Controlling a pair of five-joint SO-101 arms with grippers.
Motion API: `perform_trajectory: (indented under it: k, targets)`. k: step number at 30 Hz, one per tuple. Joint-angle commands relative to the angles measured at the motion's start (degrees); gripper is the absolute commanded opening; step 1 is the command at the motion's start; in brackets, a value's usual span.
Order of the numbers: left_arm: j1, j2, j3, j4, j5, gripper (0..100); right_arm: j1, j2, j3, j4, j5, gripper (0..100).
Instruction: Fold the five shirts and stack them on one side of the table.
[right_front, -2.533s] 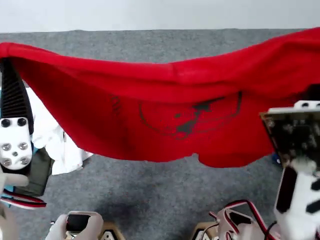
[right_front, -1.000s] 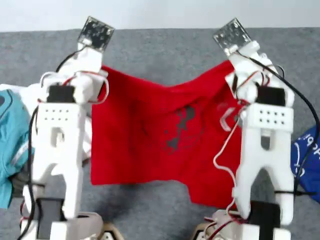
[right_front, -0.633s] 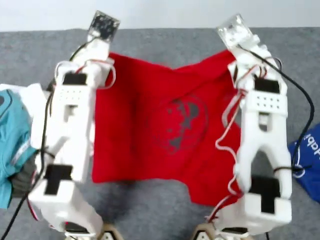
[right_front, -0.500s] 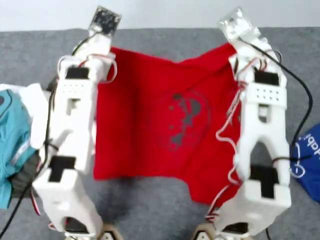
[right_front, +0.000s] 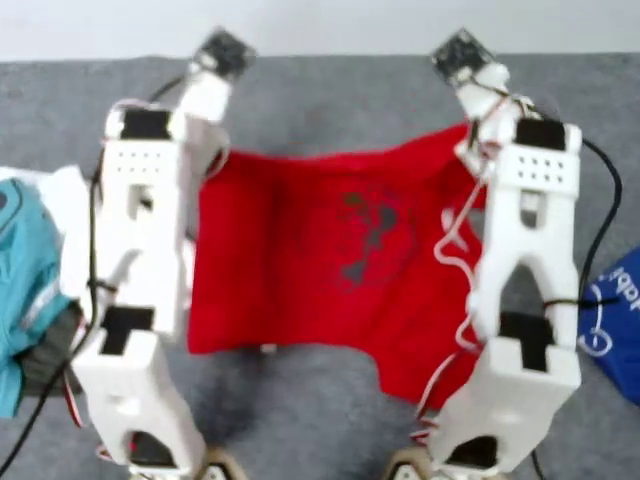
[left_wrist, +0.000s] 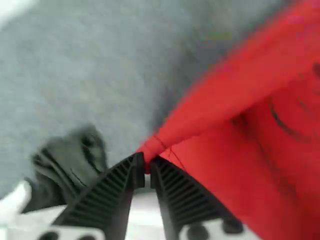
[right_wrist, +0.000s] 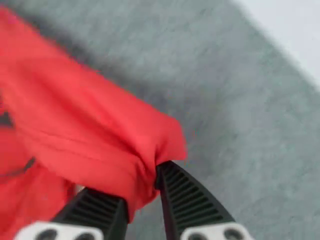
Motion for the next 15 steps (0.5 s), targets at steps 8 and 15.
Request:
perform_trajectory:
  k: [8, 15]
  targets:
    - [-0.62, -1.67, 0.48, 16.09, -12.92, 0, -2.95, -0.75, -12.84, 29.85, 1.05, 1.2]
    - [-1.05, -3.16, 6.29, 16.0, -14.68, 0, -2.24, -0.66, -14.15, 30.99, 1.05, 1.2]
